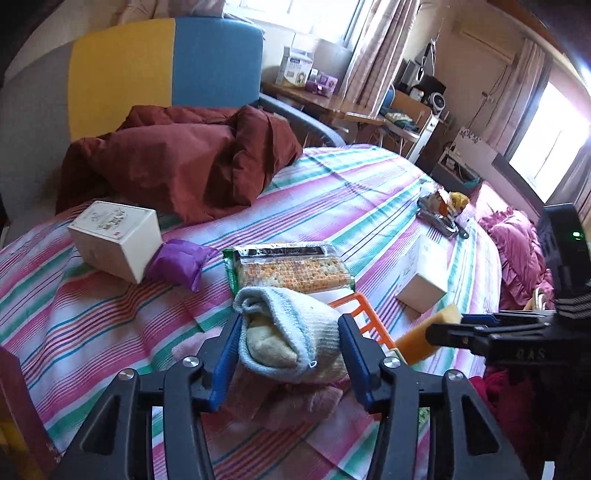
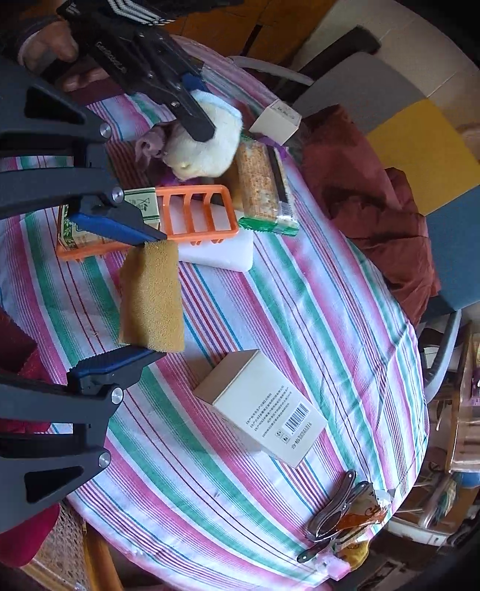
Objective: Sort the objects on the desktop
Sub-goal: 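Carry sponge and white sock to the gold tray and release both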
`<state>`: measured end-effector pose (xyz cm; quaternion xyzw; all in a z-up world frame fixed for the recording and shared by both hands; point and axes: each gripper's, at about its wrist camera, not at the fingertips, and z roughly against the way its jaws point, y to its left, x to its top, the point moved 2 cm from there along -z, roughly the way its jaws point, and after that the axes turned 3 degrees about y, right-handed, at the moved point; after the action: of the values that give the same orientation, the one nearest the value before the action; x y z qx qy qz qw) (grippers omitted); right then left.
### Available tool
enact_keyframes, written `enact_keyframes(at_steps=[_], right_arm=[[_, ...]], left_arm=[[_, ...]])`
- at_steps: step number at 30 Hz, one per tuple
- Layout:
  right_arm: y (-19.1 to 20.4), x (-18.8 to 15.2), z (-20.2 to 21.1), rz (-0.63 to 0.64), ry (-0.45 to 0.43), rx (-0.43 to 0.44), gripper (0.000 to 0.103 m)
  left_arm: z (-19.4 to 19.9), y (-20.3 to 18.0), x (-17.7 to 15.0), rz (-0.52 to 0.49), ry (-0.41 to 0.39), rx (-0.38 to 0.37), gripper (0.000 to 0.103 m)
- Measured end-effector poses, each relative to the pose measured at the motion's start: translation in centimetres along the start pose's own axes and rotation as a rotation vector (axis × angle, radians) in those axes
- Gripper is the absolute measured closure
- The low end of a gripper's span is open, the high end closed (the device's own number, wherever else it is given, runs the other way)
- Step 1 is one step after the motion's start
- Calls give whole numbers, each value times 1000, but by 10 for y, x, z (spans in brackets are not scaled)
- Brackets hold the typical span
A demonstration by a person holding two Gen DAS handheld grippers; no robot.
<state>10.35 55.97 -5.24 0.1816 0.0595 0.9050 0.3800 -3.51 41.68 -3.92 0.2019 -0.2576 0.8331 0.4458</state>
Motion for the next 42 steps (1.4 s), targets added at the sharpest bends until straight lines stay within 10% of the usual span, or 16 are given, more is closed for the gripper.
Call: enact_keyframes(at_steps=[9, 26, 31, 42], right_arm=[[-1, 0, 15, -15, -76, 73, 50], [11, -5, 47, 47, -236, 153, 50], [37, -12, 69, 154, -318, 100, 50], [176, -60, 82, 472, -284, 320, 50]], left_arm=[[60, 5, -13, 45, -110, -23, 50], [158, 85, -104, 273, -202, 179, 50], [188, 122, -140, 374, -222, 263, 50], [246, 196, -234, 592, -236, 456, 50]])
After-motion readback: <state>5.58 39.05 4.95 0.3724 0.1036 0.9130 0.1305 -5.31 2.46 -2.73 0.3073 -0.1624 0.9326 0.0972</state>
